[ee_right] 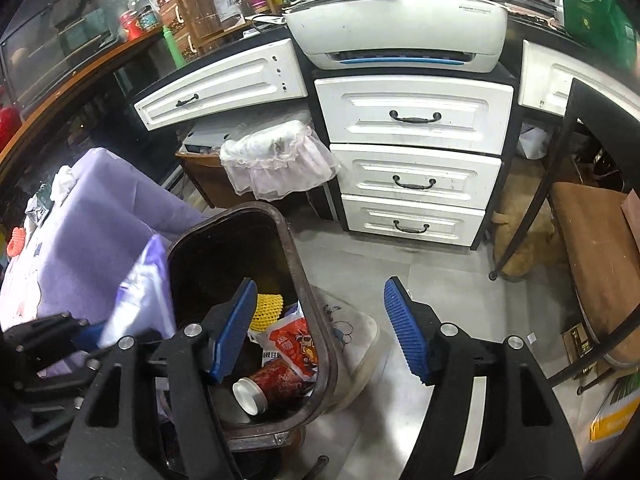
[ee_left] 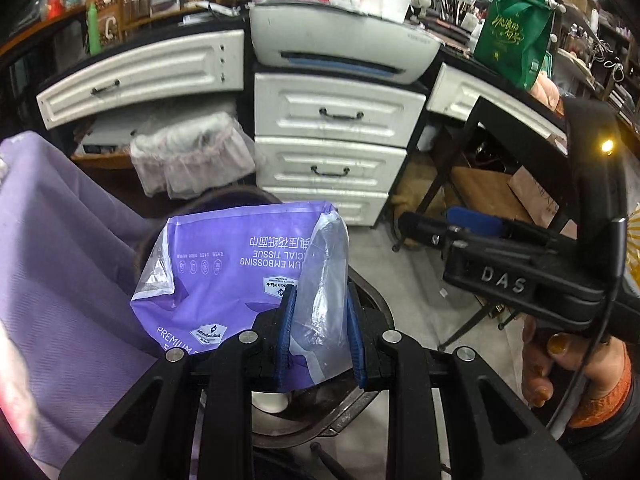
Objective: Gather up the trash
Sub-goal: 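Open the left tool over the black bin to drop the tissue pack, then move both tools back over the table toward the white tissues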
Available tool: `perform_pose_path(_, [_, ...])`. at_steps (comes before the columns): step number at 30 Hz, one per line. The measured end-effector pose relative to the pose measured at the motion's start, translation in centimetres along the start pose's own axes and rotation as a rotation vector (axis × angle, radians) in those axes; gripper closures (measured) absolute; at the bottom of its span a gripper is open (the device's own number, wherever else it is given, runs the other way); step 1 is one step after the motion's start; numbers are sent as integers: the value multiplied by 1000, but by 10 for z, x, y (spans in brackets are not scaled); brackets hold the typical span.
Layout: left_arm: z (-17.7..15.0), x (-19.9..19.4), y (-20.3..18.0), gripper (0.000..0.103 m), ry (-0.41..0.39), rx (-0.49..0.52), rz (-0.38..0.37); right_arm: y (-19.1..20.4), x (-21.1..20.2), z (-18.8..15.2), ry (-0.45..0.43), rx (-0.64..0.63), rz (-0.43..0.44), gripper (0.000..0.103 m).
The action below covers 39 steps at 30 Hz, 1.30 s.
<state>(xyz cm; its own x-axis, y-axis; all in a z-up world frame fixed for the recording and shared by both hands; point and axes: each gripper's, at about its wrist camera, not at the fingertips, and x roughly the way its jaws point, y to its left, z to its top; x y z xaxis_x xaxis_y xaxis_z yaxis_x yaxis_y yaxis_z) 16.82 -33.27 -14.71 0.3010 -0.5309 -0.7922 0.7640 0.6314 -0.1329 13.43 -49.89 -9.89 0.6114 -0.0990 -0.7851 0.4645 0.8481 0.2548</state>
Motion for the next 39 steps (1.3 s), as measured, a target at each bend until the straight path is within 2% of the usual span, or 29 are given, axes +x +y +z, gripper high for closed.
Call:
perform_pose_path(3, [-4, 9, -1, 77, 18, 12, 6, -2, 2, 0, 6, 3, 1, 37])
perform_pose_path(5, [-5, 14, -1, 70, 29, 11, 2, -2, 2, 0, 9, 3, 2, 37])
perform_pose_path(7, [-6, 17, -1, 49, 43, 11, -8, -2, 2, 0, 11, 5, 5, 37])
perform_pose_path(10, [-8, 17, 2, 32, 31, 11, 9, -1, 2, 0, 12, 5, 3, 37])
perform_pose_path(19, [-8, -12, 9, 21, -18, -32, 9, 0, 1, -1, 15, 6, 11, 35])
perform_pose_path(27, [-9, -62, 13, 16, -95, -12, 64, 18, -7, 0, 5, -22, 52, 35])
perform_pose_path(30, [-7, -85, 21, 12, -142, -20, 103, 32, -15, 0, -10, -49, 76, 27])
perform_pose_path(32, [-6, -96, 26, 10, -166, -21, 118, 43, -21, 2, -22, -75, 92, 27])
perform_pose_path(39, [-9, -138, 66, 8, -226, -28, 260, 91, -41, 9, -61, -175, 184, 25])
